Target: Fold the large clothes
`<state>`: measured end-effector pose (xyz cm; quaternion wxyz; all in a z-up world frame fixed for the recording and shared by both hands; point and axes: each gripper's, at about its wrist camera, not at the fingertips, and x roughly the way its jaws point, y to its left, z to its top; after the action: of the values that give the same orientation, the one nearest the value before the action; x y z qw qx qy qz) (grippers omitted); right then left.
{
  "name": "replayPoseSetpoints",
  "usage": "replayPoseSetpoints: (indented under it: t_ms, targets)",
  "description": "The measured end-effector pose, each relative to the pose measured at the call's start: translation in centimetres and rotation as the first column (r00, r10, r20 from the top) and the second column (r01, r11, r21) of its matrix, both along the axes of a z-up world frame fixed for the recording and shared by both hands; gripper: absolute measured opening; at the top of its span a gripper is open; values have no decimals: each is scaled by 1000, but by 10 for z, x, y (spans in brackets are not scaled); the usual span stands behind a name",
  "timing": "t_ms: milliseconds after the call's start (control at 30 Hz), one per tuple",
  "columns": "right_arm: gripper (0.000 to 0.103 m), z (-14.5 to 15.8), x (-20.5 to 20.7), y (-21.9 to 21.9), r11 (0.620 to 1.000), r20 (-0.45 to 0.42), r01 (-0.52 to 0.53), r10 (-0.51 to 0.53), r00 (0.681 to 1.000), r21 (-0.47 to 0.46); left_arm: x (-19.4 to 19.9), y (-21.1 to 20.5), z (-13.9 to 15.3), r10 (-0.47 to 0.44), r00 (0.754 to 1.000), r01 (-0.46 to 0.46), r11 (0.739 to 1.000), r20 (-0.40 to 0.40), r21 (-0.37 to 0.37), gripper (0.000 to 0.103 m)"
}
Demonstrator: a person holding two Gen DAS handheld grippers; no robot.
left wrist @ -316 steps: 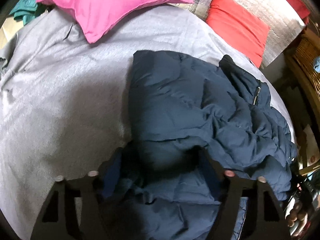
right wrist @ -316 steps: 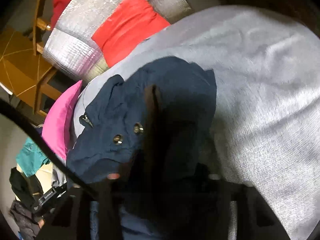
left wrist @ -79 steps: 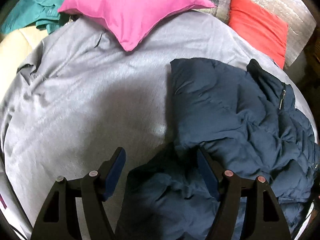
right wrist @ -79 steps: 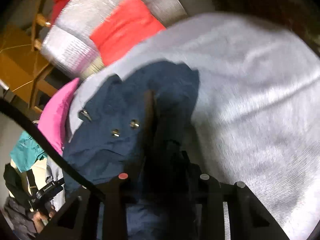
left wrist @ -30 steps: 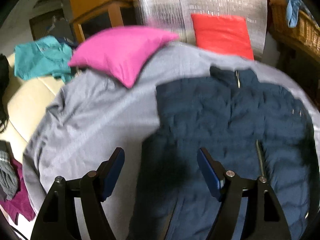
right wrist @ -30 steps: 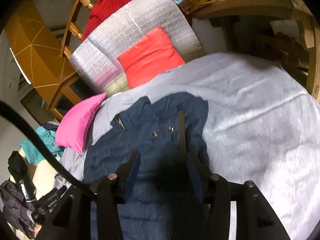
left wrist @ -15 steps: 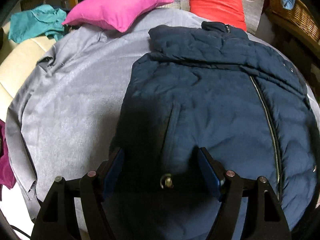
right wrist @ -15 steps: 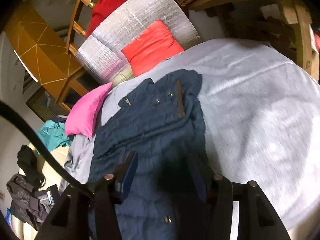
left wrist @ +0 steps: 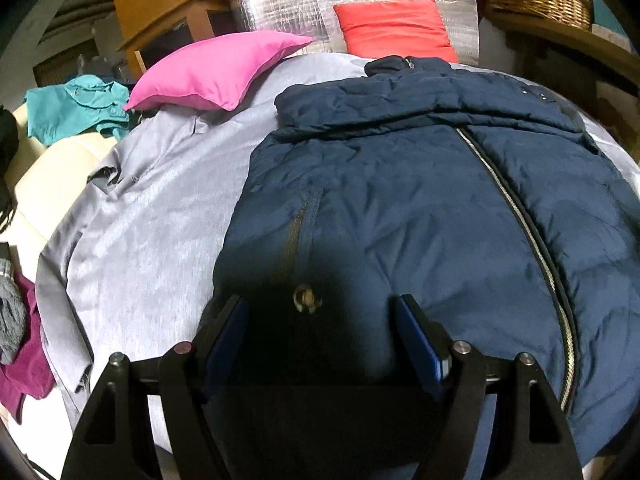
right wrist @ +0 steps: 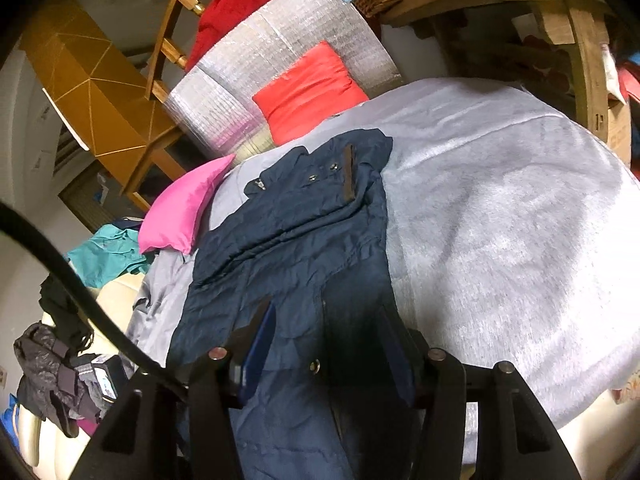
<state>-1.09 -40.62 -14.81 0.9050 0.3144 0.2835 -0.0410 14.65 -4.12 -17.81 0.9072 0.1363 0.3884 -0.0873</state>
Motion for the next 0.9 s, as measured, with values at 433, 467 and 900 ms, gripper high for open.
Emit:
replayPoseSetpoints:
  t_ms: [433,467,900]
  targets:
    - [58,-3,-15,1,1000,28,-24,24,999,15,-56,34,3,20,997,-21,1000,-68,-5,77]
    - [58,-3,-16,2,1000,31,-26,25,999,15,-59,36,3,23,997,-23,1000,-72,0,77]
    - [63,-13,-25,18,997,16,-74,74,997,26,-73,61,22,71,994,-75,996,-78,-55,77]
